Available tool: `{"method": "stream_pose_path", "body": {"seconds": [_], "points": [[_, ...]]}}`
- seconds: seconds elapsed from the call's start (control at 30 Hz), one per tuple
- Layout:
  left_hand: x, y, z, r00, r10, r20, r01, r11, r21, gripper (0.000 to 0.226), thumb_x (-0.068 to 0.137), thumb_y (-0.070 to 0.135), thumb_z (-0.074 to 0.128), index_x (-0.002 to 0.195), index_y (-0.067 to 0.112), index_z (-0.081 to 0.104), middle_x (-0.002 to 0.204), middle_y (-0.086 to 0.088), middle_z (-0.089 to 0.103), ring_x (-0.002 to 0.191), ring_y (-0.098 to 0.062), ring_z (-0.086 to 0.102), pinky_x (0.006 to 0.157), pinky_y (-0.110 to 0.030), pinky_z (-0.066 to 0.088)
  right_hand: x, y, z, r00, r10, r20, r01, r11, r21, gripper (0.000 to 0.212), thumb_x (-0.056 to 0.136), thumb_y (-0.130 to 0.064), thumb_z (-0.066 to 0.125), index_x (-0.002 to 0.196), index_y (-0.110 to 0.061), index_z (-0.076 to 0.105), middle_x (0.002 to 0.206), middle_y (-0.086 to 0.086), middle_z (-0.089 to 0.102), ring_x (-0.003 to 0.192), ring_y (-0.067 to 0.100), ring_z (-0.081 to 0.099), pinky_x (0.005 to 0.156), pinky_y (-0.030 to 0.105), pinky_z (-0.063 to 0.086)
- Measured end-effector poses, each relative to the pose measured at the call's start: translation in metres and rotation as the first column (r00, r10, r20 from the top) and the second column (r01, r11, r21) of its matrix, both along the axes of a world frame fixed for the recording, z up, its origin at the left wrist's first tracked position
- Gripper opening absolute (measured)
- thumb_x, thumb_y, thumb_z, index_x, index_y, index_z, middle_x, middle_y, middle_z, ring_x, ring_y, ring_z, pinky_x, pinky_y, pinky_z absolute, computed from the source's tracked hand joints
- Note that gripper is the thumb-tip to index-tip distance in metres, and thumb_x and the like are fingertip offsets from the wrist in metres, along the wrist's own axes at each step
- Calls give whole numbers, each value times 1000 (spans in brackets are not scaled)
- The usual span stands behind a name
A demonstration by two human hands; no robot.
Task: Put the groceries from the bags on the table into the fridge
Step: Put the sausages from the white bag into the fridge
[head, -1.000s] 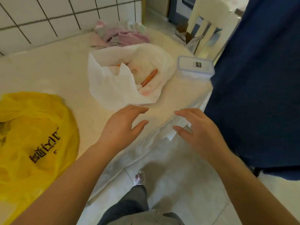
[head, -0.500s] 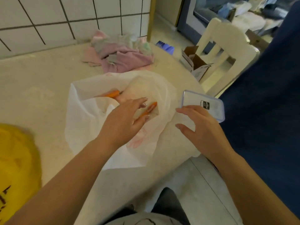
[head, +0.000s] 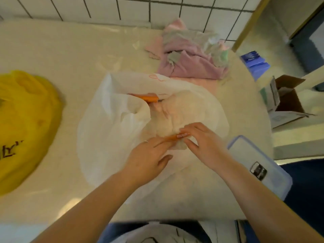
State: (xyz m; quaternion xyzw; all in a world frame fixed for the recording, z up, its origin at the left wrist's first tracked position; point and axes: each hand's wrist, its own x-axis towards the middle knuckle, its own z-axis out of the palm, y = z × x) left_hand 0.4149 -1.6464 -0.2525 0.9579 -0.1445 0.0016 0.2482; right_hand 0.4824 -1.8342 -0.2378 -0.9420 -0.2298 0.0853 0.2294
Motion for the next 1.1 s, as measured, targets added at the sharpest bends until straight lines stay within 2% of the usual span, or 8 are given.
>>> {"method": "stream_pose_path", "body": {"seconds": [0.13,0.27,0.4,0.67,0.73,0.83,0.93,1.1], "points": [[-20,-20,-33,996,86,-13,-85,992,90,48,87,40,40,125,17,59,129,-2,59,114,-22,58,84,-33,52,4,-7,-20,976,210,-67,-213,976,-51,35,90,-18,55,125,-25,57,126,-3,55,109,21,57,87,36,49],[-37,-33,-52,987,115,-112,-84,965,247,57,87,47,34,130,15,55,128,-6,59,110,-24,61,85,-34,52,-6,-8,-36,889,429,-161,-457,856,-241,46,97,-30,41,142,-28,35,148,-6,34,134,16,34,112,33,16],[-50,-43,-58,969,86,-232,-36,976,213,56,91,46,32,136,17,47,133,-6,56,111,-26,60,90,-39,49,-13,-14,-36,847,471,-245,-529,791,-307,47,99,-35,33,146,-30,26,152,-8,27,137,11,28,115,35,3],[-23,-35,-37,991,117,68,-132,952,278,51,88,40,36,123,14,61,126,-3,62,117,-21,57,102,-38,35,13,-11,-30,872,486,-62,-489,859,-149,55,88,-43,26,133,-23,50,136,-4,51,124,17,48,107,29,22],[-4,-25,-31,977,143,160,-184,942,281,49,88,37,37,125,12,59,129,-6,59,122,-25,53,105,-43,30,32,-6,-21,901,432,-25,-431,890,-148,54,90,-42,24,136,-23,46,142,-1,45,129,17,42,110,30,21],[30,-8,-23,946,180,268,-260,917,303,49,88,32,50,128,5,54,135,-15,52,128,-33,46,106,-49,26,65,8,-10,913,402,66,-386,906,-174,47,95,-23,44,142,-20,38,148,2,35,133,21,35,111,31,23],[60,3,-28,952,202,229,-279,879,387,68,81,36,62,137,2,42,145,-17,39,136,-33,33,109,-51,22,95,30,-11,866,454,208,-407,883,-233,44,86,-15,47,129,-10,53,136,15,50,123,34,50,101,42,39],[86,21,-58,984,158,86,-180,824,537,84,85,41,57,149,13,10,157,-14,6,145,-30,-1,112,-58,-3,136,64,-31,770,613,178,-459,726,-512,48,82,-21,34,119,-11,62,135,11,52,125,33,49,100,55,37]]}}
